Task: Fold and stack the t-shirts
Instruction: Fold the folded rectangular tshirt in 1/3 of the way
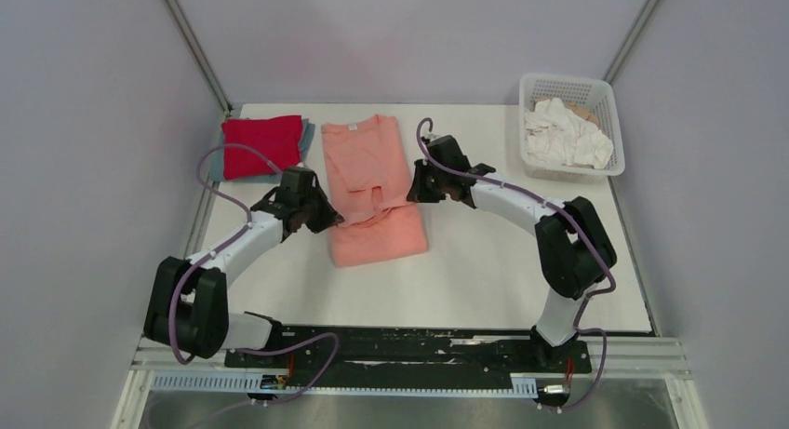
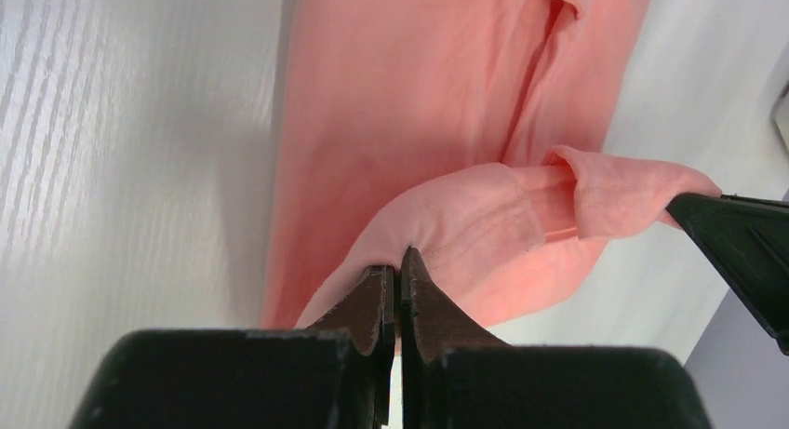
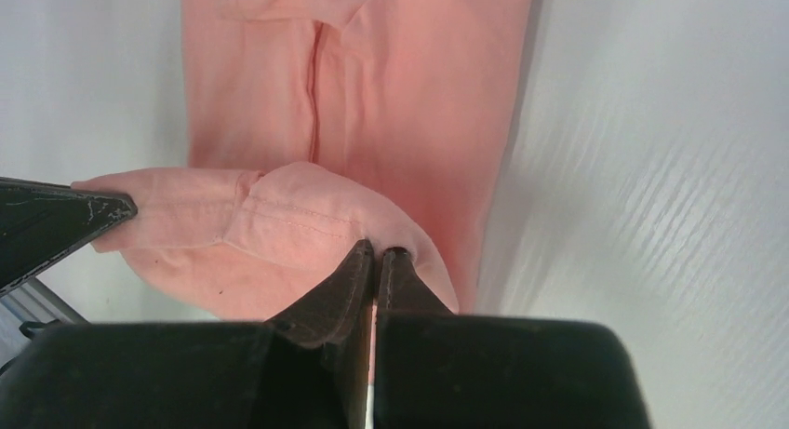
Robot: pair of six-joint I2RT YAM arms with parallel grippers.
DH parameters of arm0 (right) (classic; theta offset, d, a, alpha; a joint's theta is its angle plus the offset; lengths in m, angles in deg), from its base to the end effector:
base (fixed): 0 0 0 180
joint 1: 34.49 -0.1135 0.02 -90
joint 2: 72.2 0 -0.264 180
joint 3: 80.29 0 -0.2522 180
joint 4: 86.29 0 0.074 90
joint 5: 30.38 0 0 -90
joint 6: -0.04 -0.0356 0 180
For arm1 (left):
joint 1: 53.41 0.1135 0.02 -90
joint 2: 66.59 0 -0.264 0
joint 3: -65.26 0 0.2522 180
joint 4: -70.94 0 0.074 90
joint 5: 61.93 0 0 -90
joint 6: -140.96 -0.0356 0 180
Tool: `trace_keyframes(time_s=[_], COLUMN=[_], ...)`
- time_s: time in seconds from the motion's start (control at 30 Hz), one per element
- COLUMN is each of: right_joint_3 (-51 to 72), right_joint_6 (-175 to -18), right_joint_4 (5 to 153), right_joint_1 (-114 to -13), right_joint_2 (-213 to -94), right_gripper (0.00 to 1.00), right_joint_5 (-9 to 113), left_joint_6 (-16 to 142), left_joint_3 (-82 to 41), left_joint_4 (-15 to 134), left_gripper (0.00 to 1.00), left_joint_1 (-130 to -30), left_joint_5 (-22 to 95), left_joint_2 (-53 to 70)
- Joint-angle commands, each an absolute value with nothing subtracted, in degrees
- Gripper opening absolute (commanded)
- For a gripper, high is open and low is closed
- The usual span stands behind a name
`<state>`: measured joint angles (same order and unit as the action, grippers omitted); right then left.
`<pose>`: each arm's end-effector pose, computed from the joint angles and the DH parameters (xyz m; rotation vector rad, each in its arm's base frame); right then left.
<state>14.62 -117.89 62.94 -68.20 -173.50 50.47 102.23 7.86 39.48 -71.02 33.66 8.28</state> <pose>0.3199 0.2203 0.2222 -0.2041 2.4847 0.6744 0.2502 -0.0830 0.2101 -0.6881 2.4346 -0.6377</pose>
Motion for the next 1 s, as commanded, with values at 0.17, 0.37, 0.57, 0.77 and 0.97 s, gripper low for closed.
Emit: trace_keyframes(time_s=[0.17, 0.37, 0.57, 0.77, 0.97], right_joint_3=[9.16, 6.82, 1.19, -11.56, -4.76], right_joint_6=[-114.68, -114.23, -114.76, -119.78, -116.97], right_joint_4=[66.28, 67.03, 66.91, 63.21, 61.18], right_joint_1=[-64.77, -63.6, -62.51, -58.27, -58.24], right_joint_2=[-178.87, -182.73, -188.21, -195.47, -186.3], right_gripper=[0.0, 0.0, 0.08, 0.53, 0.94], right_joint_5=[47.26, 41.43, 40.12, 37.16, 40.8], left_joint_6=[98.68, 98.1, 97.79, 97.51, 95.31], left_joint_3=[2.57, 0.85, -0.95, -9.0, -14.53], left_joint_4=[44.23, 45.1, 46.86, 45.69, 38.69], left_gripper=[0.0, 0.11, 0.5, 0.81, 1.0], left_joint_1=[-66.97, -65.93, -64.39, -59.72, -58.12], left_joint_5=[38.48, 39.05, 38.94, 42.42, 39.55], left_joint_2=[18.32, 21.95, 24.01, 29.28, 25.87])
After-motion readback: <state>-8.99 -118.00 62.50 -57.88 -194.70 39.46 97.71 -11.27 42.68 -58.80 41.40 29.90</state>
